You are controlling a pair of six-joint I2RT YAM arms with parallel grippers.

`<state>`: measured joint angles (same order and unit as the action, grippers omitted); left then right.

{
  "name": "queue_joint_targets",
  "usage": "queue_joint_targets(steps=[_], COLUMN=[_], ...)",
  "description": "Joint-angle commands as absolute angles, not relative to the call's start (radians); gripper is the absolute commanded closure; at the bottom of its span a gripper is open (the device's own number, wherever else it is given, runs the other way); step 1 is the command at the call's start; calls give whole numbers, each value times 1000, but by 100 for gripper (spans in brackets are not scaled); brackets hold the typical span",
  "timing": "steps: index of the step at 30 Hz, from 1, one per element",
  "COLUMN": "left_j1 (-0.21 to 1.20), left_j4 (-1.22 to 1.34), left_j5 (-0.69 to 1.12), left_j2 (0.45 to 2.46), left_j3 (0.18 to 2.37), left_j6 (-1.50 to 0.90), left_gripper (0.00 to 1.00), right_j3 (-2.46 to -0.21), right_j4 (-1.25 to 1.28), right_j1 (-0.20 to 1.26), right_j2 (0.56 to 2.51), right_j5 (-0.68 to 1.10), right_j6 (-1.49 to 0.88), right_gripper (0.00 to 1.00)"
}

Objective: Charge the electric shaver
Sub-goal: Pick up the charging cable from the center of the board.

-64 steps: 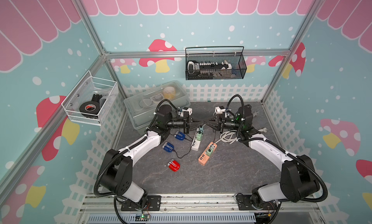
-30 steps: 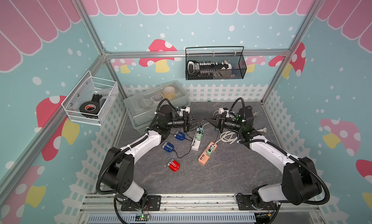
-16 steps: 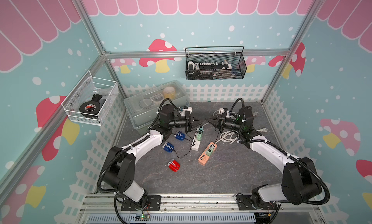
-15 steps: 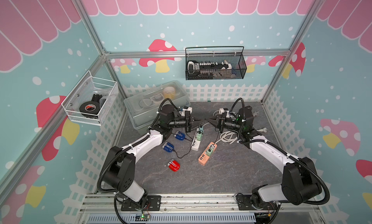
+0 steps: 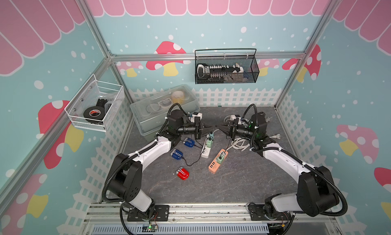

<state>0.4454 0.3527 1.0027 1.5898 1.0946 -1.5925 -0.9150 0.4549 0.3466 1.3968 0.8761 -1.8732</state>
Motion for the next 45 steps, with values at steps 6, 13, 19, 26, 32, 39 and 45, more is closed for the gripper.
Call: queue_joint_targets(steps=[6,13,19,26,32,39,45], left_j1=[438,437,437,439,445,445,445], left_j4=[257,263,264,270,275,277,282], left_j5=[1071,1082,1084,1086,1086,1086,1088], left_j2=[1558,1554,1546,1545,1545,1548,1553], left_j3=[1116,1117,1110,1112,1106,1107,1109], left_j6=[-1571,-1575,-1575,-1577,-1577,-1578,-1579], left_gripper=[100,100,100,100,100,100,100], right_j3=[-947,-943,-942,-915,-932,-945,-929], right_j4=[429,407,417,403,432,453,459], right_j1=[348,347,347,346,347,347,347], right_j2=[1383,1402,1410,1409,1428,1445,1439], right_j5=[1027,1031,1009,992,973,971,963], right_j6=[-1835,-1812,-1820,-1817,-1836,-1853,-1857], right_gripper=[63,66,74,73,80,85,92])
